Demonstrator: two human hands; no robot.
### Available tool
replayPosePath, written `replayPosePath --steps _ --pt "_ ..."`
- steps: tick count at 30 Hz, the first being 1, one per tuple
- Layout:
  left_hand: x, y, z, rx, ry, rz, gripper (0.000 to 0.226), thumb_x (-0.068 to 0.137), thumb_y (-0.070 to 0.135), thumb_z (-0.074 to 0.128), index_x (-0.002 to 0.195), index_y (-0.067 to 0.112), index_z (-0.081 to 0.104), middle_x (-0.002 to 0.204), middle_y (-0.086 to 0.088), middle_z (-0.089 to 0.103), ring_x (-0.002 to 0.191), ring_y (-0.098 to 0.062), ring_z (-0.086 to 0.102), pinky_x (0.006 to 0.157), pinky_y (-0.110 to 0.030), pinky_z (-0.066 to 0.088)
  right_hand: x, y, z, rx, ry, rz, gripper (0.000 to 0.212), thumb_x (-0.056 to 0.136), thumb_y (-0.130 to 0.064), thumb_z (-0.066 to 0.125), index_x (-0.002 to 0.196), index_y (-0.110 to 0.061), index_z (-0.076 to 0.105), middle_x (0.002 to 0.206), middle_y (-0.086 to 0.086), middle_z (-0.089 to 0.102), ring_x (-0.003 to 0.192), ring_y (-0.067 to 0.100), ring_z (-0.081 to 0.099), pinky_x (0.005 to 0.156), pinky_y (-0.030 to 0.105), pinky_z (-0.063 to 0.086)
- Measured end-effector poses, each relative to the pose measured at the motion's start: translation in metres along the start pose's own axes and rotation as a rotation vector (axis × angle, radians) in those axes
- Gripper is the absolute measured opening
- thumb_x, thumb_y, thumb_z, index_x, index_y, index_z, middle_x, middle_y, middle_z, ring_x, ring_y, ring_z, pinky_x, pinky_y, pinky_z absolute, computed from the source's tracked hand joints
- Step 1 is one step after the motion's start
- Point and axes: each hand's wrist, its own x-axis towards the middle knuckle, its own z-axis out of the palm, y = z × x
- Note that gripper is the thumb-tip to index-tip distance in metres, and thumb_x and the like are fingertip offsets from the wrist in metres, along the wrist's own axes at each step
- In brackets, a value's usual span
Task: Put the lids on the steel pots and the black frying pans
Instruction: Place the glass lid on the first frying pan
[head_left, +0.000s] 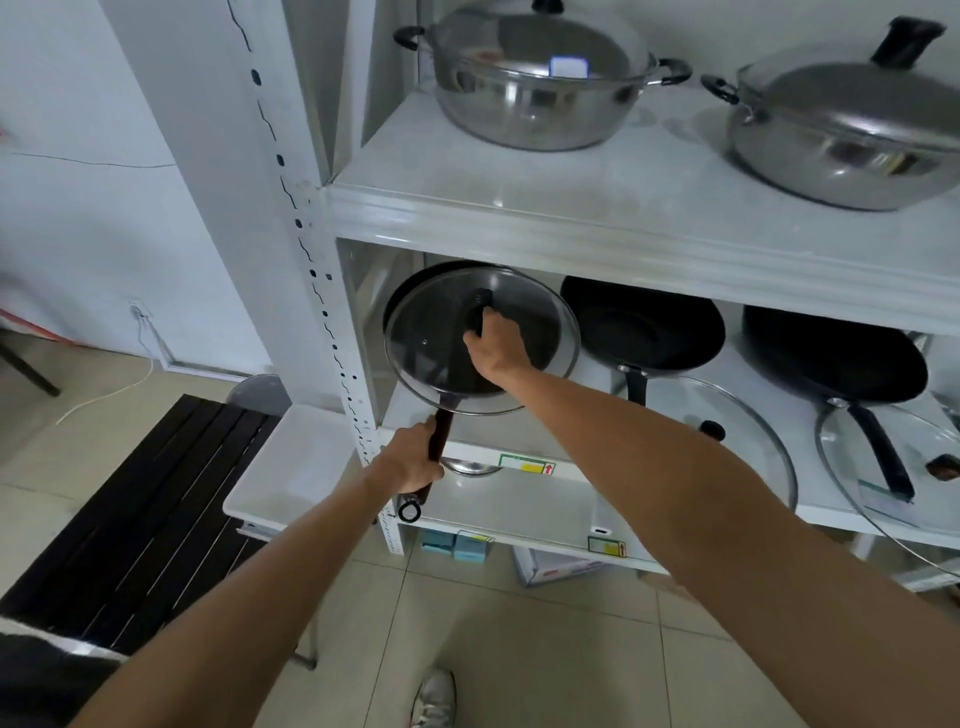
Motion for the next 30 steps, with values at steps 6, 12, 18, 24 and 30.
replayPosePath --steps 6,12,18,24,30 --pt "0.001 -0.001 -0.005 0.015 -0.025 0.013 0.075 0.078 0.017 0.074 0.145 0.015 0.039 0.105 -0.006 0.060 0.092 -0.025 0.065 0.076 -0.031 0.056 0.021 0.001 0.018 0.002 -0.023 0.009 0.029 0.095 -0.024 0.055 0.115 -0.003 0.057 0.108 0.020 0.067 0.100 0.036 0.066 0.088 0.044 0.055" --pt "-0.001 0.000 0.005 -0.033 -0.019 0.023 0.076 0.077 0.015 0.075 0.144 0.012 0.038 0.104 -0.008 0.060 0.090 -0.025 0.062 0.070 -0.028 0.053 0.037 0.000 0.027 0.001 0.002 0.024 0.031 0.096 -0.022 0.054 0.121 -0.003 0.055 0.108 0.021 0.068 0.102 0.038 0.066 0.088 0.043 0.055" --pt "0.002 -0.004 0.003 -0.043 -0.028 -0.009 0.075 0.077 0.016 0.076 0.143 0.015 0.040 0.109 -0.010 0.061 0.091 -0.029 0.068 0.073 -0.036 0.061 0.043 0.004 0.027 -0.045 0.024 0.089 0.036 0.097 -0.023 0.051 0.126 -0.002 0.052 0.113 0.021 0.065 0.104 0.040 0.065 0.087 0.042 0.054" --pt "0.004 -0.007 -0.001 -0.078 -0.038 -0.045 0.086 0.079 0.016 0.076 0.153 0.019 0.032 0.113 -0.008 0.060 0.091 -0.028 0.069 0.077 -0.036 0.061 0.047 0.001 0.029 -0.084 -0.006 0.131 0.036 0.097 -0.020 0.054 0.129 -0.002 0.051 0.119 0.020 0.063 0.109 0.038 0.064 0.089 0.041 0.053" --pt "0.004 -0.002 -0.012 -0.062 -0.041 -0.030 0.084 0.083 0.020 0.074 0.154 0.019 0.031 0.120 -0.008 0.059 0.098 -0.026 0.066 0.083 -0.032 0.057 0.054 -0.006 0.021 -0.146 -0.043 0.125 0.026 0.096 -0.011 0.055 0.119 0.002 0.060 0.113 0.018 0.067 0.108 0.034 0.066 0.086 0.038 0.054"
